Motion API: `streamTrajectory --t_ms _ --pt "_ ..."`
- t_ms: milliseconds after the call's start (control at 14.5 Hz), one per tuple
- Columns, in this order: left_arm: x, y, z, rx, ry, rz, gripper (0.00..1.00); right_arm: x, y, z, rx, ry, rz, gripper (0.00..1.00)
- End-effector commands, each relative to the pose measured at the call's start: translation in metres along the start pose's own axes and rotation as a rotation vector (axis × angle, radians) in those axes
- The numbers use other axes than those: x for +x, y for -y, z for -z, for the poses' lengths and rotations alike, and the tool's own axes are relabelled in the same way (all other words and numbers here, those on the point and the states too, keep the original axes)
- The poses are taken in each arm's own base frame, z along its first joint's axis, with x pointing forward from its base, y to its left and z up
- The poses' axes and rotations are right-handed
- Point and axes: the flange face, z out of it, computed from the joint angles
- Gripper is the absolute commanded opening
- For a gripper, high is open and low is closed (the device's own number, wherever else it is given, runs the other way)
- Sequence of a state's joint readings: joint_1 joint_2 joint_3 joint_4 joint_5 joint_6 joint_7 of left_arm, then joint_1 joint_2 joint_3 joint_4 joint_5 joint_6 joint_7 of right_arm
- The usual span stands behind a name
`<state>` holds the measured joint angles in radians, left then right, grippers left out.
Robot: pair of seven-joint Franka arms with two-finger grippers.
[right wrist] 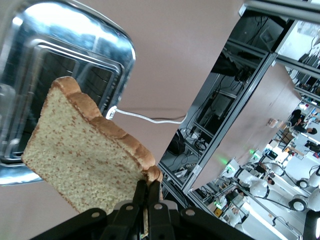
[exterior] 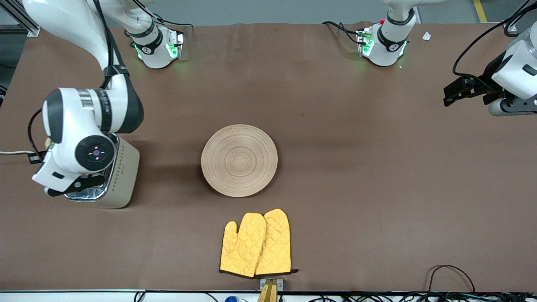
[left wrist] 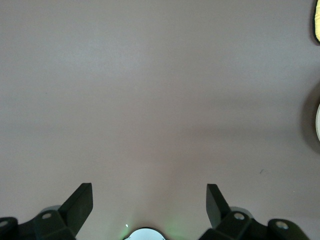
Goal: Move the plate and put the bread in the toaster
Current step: 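Lower the bread into the toaster slot with the right gripper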
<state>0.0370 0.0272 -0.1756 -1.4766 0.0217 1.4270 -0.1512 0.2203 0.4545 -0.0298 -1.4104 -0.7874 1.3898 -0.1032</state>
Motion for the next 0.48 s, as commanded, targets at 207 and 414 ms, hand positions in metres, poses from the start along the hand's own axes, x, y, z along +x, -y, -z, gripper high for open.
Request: streamTrajectory --t_ms 207,414 --pt "-0.002 0.002 -0.005 0.022 0.017 -0.001 1.0 0.015 0.013 -0.029 -0.029 0.061 0.034 0.01" --pt "0.001 0.002 -0.009 0.02 0.026 -0.002 1.0 0.022 0.026 -0.033 -0.03 0.072 0.025 0.01"
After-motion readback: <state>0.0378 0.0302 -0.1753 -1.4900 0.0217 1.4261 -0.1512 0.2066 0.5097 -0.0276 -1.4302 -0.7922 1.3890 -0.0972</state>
